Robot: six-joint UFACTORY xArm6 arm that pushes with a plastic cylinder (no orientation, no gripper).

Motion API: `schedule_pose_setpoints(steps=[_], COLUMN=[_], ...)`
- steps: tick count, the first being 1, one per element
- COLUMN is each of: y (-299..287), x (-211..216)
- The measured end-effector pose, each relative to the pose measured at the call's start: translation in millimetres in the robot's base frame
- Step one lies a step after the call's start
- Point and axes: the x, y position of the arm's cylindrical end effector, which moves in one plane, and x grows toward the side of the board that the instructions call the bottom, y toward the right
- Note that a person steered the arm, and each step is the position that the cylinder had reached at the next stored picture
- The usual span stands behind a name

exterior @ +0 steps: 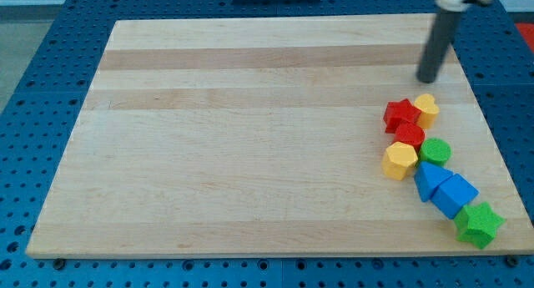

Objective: Slide green star a bit up

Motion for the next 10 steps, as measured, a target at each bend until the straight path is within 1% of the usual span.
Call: schedule_pose_setpoints(steps=[1, 2, 3, 4, 6, 10], y=[52, 58, 52, 50, 23, -72], x=[89, 210, 258, 258, 259, 256])
